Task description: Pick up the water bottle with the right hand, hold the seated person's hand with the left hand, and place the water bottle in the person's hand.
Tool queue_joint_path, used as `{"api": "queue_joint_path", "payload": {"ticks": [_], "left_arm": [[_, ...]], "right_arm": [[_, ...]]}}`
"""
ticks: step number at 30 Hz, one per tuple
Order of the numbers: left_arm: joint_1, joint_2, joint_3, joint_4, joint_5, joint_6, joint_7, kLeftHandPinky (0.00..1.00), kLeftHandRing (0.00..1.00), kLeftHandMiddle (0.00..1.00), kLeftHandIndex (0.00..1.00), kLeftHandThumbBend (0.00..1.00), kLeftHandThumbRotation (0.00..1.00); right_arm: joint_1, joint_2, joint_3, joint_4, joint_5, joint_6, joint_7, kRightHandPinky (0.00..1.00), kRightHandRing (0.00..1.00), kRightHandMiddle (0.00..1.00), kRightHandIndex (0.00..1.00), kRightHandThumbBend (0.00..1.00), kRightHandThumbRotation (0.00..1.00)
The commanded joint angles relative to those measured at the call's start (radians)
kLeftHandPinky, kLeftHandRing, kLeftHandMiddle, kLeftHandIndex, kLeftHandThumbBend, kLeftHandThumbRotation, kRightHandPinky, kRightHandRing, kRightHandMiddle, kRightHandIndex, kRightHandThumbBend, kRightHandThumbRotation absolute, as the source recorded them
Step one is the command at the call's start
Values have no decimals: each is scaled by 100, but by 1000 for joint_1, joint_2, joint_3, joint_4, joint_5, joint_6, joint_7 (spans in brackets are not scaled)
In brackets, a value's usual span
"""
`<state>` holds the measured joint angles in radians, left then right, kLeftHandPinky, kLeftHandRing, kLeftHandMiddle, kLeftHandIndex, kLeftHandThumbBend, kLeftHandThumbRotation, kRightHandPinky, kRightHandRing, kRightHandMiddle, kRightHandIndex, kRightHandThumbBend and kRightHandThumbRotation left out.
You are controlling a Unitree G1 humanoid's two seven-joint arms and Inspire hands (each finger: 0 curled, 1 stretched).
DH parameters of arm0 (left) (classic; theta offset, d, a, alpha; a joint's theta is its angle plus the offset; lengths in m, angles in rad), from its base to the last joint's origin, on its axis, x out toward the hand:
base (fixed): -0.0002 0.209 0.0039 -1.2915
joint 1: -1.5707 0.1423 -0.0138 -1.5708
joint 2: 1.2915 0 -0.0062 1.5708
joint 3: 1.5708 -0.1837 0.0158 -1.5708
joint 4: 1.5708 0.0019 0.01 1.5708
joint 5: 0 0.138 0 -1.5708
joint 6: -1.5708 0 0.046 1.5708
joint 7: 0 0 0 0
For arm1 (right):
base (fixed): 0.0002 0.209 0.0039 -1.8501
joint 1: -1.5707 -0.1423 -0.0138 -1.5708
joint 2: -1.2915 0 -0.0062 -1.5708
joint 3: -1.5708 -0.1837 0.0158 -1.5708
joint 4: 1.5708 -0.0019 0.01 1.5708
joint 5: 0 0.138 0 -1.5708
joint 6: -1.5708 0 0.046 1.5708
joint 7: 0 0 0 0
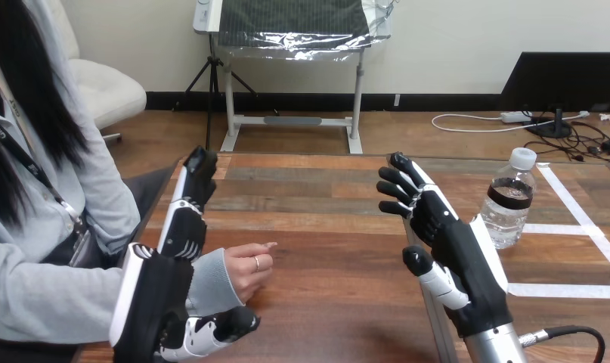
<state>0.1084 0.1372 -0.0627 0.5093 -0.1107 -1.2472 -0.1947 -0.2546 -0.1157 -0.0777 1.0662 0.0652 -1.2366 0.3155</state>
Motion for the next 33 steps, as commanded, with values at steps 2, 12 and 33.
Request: {"api": "queue_joint_path", "payload": {"ticks": [2, 12, 33], "left_arm": [[-40, -10, 15, -40, -5, 9, 6, 100, 100, 100, 100, 100, 70], [-39, -4, 14, -43, -18, 17, -1, 100, 100, 100, 100, 100, 68], [-39, 1, 14, -43, -31, 20, -9, 100, 100, 100, 100, 100, 66]], "right_arm": [[-89, -11, -17, -9, 41, -18, 18, 81, 88, 90, 94, 100, 83], [-108, -30, -56, 0, 69, -20, -1, 82, 90, 92, 94, 100, 80], [-179, -96, -157, 54, 76, -3, -97, 92, 96, 96, 98, 100, 74]]}}
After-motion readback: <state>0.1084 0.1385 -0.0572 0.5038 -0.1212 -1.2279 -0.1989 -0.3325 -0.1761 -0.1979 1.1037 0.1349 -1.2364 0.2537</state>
